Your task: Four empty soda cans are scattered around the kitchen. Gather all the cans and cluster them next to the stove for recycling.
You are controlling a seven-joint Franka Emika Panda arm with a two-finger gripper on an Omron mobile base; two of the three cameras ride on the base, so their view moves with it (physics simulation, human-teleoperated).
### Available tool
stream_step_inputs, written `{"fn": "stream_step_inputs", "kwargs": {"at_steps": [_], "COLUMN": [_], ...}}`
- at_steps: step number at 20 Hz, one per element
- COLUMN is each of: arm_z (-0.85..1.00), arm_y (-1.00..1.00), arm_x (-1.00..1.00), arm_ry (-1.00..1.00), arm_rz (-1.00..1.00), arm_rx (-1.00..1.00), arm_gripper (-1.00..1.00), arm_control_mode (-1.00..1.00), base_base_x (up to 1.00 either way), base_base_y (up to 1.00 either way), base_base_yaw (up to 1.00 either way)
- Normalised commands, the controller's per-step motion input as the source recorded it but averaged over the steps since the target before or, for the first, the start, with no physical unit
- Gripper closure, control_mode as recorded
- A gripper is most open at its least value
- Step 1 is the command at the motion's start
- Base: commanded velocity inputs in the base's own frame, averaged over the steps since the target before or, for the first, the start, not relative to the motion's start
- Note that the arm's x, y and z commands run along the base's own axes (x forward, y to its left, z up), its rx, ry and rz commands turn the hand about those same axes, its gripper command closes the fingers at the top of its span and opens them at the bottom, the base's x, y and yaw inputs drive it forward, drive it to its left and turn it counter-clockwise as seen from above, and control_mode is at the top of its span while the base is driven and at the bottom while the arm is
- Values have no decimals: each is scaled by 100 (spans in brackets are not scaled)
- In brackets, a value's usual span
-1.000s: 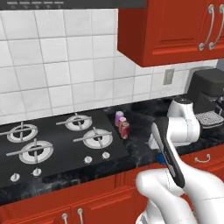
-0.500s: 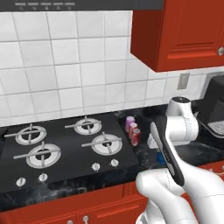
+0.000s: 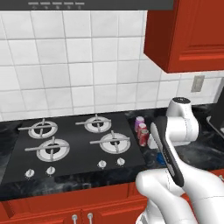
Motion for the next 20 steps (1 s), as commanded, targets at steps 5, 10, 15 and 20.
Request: {"fn": "stream_step_inputs", "kwargs": {"at_steps": [5, 10, 15, 20], "arm_z": [0, 0, 0, 0], "arm_y": [0, 0, 0, 0], "arm_x": [0, 0, 0, 0], "arm_ry": [0, 0, 0, 0], "arm_rz": [0, 0, 0, 0], "arm_rx": [0, 0, 0, 0], "arm_gripper": [100, 100, 100, 100], "arm_control_mode": [100, 100, 100, 100], "base_base_x": [30, 23, 0, 6], "base_base_y": [-1, -4, 0, 0], "base_base_yaw": [10, 3, 1, 2]}}
